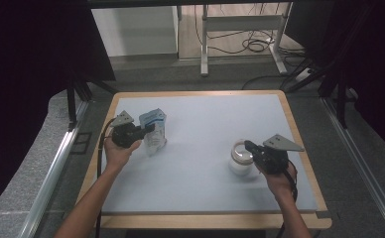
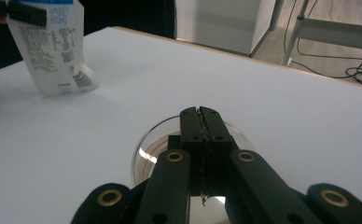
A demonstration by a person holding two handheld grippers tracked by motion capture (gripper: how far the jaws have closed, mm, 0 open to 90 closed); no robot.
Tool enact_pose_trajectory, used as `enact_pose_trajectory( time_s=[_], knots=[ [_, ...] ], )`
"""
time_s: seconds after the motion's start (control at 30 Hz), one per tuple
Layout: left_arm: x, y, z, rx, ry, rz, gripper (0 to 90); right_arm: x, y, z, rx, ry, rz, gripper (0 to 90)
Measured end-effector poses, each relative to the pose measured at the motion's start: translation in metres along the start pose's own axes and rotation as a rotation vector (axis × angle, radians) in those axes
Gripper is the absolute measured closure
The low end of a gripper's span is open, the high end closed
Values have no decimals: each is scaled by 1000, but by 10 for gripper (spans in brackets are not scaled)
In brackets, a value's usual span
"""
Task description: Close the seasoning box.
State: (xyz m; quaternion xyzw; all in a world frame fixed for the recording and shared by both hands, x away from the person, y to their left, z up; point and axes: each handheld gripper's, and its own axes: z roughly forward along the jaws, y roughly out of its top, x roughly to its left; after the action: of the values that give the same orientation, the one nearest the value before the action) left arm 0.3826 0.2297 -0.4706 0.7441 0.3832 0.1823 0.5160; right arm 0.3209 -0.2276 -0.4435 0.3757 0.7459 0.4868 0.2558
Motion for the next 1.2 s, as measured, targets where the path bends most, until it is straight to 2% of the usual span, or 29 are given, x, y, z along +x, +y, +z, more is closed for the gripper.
enact_pose_trajectory(
  time_s=[0.07,0.2,0.27,0.33,0.53,0.77,0.9,1.0,1.2],
  knots=[
    [0,0,0,0,0,-1,899,-5,-2,-7,-24,-6,10,815],
    [-1,0,0,3,-1,1,899,-16,-12,-25,-75,-62,26,615],
    [-1,0,0,2,-1,1,899,-22,-18,-35,-100,-69,47,567],
    [-1,0,1,0,-3,-1,899,-28,-23,-43,-104,-74,57,535],
    [-1,0,0,4,-1,-4,899,-44,-42,-54,-79,-72,80,475],
    [-1,0,0,5,-1,-4,899,-51,-68,-51,-32,-114,70,394],
    [-1,0,0,7,0,-3,899,-55,-81,-49,-24,-116,102,384],
    [-1,0,0,6,1,-5,899,-56,-86,-46,4,-114,98,380],
    [-2,0,0,4,0,-4,898,-55,-87,-45,17,-111,90,379]
  ],
)
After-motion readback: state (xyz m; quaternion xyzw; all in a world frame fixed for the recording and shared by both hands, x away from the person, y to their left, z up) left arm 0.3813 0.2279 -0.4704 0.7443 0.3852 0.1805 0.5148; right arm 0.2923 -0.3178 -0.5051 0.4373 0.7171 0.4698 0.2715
